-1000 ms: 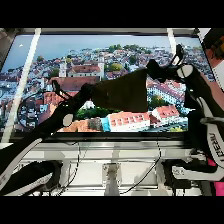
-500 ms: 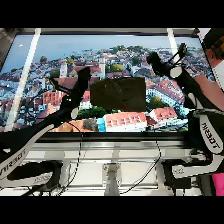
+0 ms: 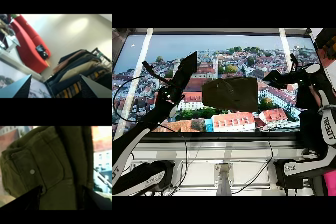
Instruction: Fold the clothes and pants, and hang the long-sleeved shirts on hangers.
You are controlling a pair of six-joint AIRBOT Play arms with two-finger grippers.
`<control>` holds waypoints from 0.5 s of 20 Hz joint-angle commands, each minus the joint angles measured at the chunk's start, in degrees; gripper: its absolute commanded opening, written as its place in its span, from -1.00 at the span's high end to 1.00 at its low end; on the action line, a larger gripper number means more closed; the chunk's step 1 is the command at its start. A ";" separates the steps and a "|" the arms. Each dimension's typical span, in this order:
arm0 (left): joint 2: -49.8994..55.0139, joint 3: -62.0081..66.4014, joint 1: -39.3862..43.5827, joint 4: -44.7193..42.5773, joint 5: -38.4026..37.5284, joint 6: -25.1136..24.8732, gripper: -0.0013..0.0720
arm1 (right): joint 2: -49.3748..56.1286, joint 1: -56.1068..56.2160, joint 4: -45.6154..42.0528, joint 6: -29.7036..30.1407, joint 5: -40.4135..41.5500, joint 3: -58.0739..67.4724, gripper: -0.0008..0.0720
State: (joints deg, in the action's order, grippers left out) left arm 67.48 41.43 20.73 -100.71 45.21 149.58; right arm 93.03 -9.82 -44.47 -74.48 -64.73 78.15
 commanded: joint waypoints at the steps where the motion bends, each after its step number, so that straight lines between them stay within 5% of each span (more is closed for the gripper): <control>1: -1.38 0.02 0.37 -1.77 0.02 0.00 -0.83 | 7.13 2.73 3.63 4.79 -4.59 6.71 -0.52; 10: -1.38 0.02 0.72 -1.77 0.02 0.02 -0.83 | 24.65 10.93 -2.36 2.32 1.81 26.12 -0.52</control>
State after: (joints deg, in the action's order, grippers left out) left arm 66.17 41.43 21.43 -102.35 45.21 149.60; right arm 113.67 -0.43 -45.19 -71.16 -66.87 99.70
